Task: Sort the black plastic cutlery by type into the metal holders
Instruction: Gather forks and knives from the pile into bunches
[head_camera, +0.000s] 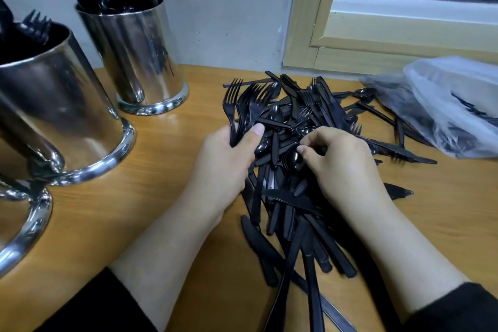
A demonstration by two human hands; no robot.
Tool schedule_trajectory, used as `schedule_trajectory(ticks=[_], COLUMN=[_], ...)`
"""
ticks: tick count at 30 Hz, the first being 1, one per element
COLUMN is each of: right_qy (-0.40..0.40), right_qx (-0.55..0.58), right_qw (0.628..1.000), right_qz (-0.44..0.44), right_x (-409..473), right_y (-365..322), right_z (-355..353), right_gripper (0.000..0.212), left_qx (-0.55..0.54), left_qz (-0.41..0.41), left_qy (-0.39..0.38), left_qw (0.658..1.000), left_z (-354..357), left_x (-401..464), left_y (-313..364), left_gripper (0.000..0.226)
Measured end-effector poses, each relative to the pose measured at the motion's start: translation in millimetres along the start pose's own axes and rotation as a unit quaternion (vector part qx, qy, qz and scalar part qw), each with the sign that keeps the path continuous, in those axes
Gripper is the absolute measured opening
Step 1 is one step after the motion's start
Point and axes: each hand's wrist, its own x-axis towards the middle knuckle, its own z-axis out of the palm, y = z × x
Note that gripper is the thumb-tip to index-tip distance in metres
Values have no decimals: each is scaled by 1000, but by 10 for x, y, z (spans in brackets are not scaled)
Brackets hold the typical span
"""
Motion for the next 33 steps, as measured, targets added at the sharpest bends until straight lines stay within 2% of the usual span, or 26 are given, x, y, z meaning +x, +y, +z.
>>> schedule_trajectory(ticks=[3,7,9,13,21,25,28,33], right_qy=[2,-16,-31,-11,66,133,183,178], right_qx=[18,3,-2,28,99,203,262,276], right_qw=[1000,1000,999,999,993,970,947,943], right_qz=[7,14,12,16,21,11,-6,-47], right_x=[12,19,14,22,19,16,1,-61], right_y=[31,19,14,50,60,41,8,-52], right_z=[-18,-14,5,15,-43,-96,-113,-76], right_gripper=[3,27,22,7,11,14,11,10], left_qx=[23,40,34,35,41,37,50,57], left_qz=[17,33,33,38,36,32,61,56], left_qy=[-4,6,1,-5,1,5,-8,-95], left_qw=[1000,999,999,999,999,999,997,992], left_z=[23,41,52,44,18,28,32,68], left_x=[11,10,2,-2,-9,-2,-16,-86], left_y=[-16,-24,-18,-20,-8,14,47,100], left_gripper=[39,31,26,26,32,32,31,23])
